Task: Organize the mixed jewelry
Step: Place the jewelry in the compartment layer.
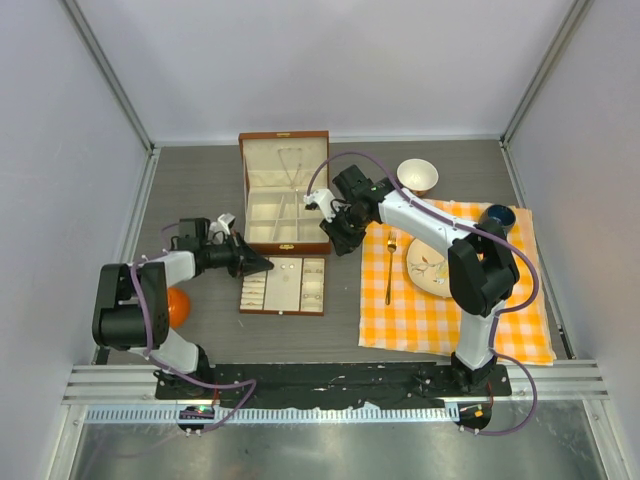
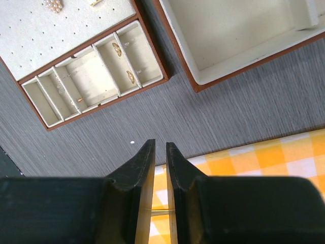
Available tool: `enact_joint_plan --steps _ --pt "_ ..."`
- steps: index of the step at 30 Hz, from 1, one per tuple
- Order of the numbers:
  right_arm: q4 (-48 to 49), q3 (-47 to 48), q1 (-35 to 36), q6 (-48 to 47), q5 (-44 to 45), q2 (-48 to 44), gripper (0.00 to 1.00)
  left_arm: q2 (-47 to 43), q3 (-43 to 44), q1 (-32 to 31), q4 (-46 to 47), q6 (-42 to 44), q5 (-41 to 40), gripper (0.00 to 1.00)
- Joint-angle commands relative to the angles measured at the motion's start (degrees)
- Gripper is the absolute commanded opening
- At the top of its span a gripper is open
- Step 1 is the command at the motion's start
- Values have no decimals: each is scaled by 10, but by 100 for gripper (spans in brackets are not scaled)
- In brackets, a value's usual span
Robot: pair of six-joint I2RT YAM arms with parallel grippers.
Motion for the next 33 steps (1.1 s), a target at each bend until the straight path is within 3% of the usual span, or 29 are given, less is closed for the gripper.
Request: enact_joint_plan --steps 1,22,33 --pt "12 5 1 -7 -3 -9 20 27 3 -6 32 -10 -5 0" --pt "13 10 4 -10 -4 9 20 65 -3 -47 71 -33 -12 0" --pt "13 3 4 -12 -2 2 20 64 1 -47 39 2 -26 0"
